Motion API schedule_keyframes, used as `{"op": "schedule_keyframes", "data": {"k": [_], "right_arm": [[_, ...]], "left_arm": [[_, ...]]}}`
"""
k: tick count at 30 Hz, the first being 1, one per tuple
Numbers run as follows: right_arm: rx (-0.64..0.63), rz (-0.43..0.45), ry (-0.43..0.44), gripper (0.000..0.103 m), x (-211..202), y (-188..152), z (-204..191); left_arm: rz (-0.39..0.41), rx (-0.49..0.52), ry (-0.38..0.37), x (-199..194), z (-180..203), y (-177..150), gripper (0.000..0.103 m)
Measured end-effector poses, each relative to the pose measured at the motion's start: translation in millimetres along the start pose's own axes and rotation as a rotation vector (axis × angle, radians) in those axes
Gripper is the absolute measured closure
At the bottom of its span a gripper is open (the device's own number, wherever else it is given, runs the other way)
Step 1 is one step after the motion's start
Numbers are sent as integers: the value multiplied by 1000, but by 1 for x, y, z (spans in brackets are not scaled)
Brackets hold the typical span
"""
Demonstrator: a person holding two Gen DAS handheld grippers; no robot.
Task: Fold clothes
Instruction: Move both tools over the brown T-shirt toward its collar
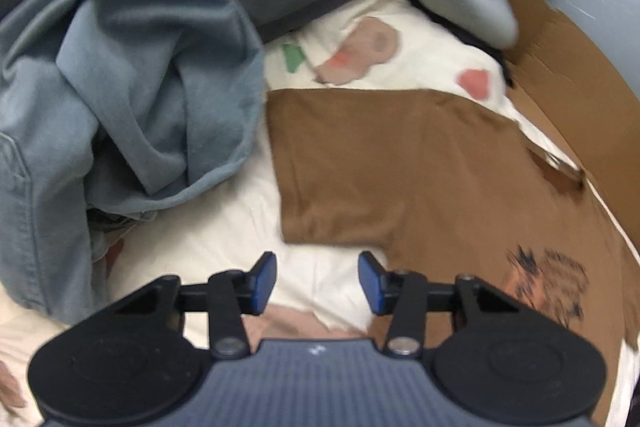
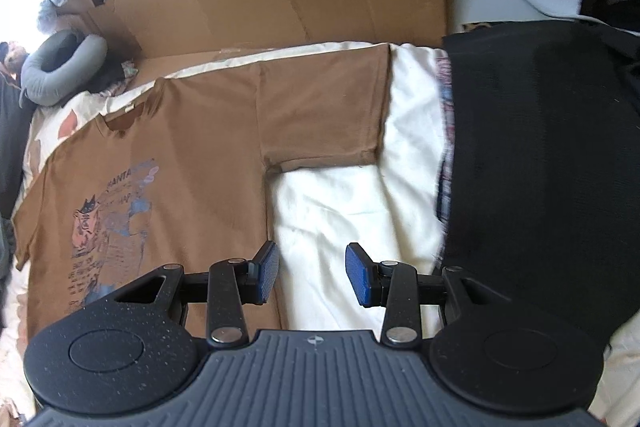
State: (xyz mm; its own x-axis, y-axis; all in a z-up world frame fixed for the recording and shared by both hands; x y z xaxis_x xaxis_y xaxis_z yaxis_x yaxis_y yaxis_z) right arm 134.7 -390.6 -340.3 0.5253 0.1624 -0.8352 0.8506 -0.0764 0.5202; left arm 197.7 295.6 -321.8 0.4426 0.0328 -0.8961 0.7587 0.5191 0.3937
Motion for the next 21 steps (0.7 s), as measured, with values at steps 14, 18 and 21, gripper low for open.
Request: {"op": "schedule_keyframes", "data": {"k": [14,18,21], "right_arm": [[-146,-53,18,59,67,19,-57],[-194,-69,28,59,78,22,-76],[-213,-70,41,59,81,24,-87]], "left_arm": [[-38,-49,15,85,-14,-1,63],[-37,-53,6,93,-12,-7,63],[-34,-70,-2,96,-13,-8,63]]}}
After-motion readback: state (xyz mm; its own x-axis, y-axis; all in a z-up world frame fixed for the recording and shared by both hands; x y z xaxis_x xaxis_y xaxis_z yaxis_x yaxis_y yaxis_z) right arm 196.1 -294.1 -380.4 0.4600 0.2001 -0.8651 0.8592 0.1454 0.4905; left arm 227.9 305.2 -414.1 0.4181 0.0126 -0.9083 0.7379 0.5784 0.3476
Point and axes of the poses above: each gripper's, at about its wrist camera, not at the fingertips, and x roughly the way its jaws point, z to its right, y to its top, the point moved 3 cm from there along x, roughly the way its jaws point, and after that the axes turned 7 degrees about -x, right-handed, at the moved point
